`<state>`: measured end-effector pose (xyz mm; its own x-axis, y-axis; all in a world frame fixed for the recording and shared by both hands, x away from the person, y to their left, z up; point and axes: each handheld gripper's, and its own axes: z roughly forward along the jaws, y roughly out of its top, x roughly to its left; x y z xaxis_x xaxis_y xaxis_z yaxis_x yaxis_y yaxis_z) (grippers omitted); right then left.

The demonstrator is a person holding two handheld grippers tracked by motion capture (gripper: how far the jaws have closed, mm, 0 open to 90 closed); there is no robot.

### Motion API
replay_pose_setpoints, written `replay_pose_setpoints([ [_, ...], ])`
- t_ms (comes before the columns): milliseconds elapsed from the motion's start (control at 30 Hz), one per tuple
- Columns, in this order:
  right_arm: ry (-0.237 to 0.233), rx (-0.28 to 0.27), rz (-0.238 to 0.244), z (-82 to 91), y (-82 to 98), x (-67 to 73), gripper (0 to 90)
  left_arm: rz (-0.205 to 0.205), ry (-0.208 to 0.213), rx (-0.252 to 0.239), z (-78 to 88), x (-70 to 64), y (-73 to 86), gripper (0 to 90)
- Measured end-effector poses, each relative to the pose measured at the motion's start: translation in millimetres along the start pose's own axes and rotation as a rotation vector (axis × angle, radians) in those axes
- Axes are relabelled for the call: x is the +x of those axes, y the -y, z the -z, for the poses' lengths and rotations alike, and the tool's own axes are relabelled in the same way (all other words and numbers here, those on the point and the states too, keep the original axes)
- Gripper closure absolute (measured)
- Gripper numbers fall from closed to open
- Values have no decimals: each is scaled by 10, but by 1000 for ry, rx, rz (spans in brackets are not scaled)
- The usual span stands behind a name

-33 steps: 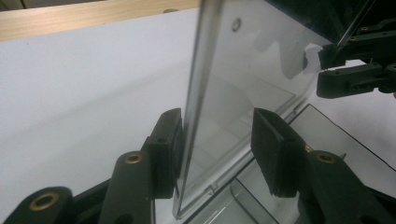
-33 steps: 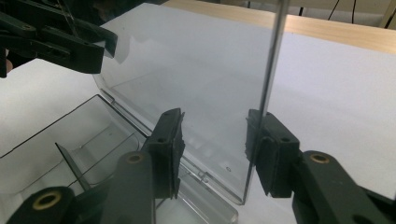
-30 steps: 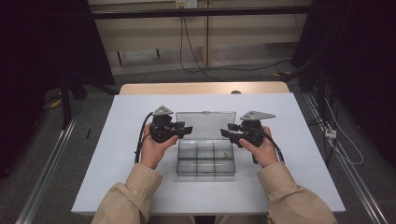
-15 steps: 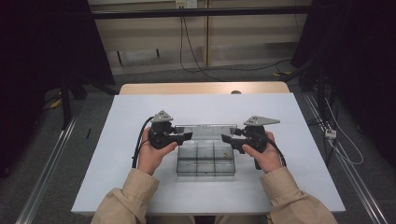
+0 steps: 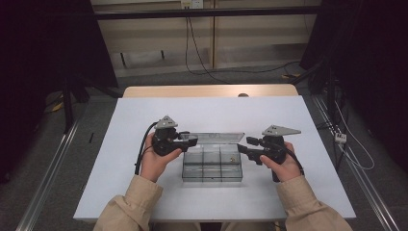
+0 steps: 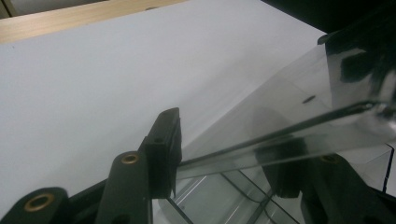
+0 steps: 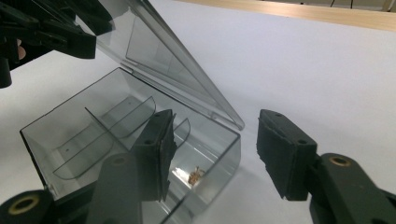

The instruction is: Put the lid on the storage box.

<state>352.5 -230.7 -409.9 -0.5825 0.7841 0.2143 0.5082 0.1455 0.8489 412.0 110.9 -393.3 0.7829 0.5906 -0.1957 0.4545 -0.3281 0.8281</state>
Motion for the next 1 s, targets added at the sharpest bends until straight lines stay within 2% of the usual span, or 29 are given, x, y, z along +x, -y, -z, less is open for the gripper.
replay_pose_setpoints([
  [100,-28,-9,-14,50,15,8,616,-3,-1,-5,24,-6,-3,532],
  [233,-95,-10,5,75,-5,55,845,-6,-1,-8,42,-24,-3,533],
  [300,-119,-9,20,56,-21,96,900,-6,-5,-7,46,-27,4,531],
  [400,-140,-16,8,6,-46,135,900,-8,-6,-5,55,-31,14,529],
  [633,-132,-37,6,-16,-72,133,900,-27,-10,9,112,-81,43,513],
  [833,-139,-35,9,-1,-61,142,900,-22,-29,0,170,-99,79,498],
  [900,-138,-39,10,9,-59,141,900,-8,-18,0,205,-94,94,490],
  [1000,-137,-50,10,24,-62,129,900,-7,-26,17,239,-87,128,487],
])
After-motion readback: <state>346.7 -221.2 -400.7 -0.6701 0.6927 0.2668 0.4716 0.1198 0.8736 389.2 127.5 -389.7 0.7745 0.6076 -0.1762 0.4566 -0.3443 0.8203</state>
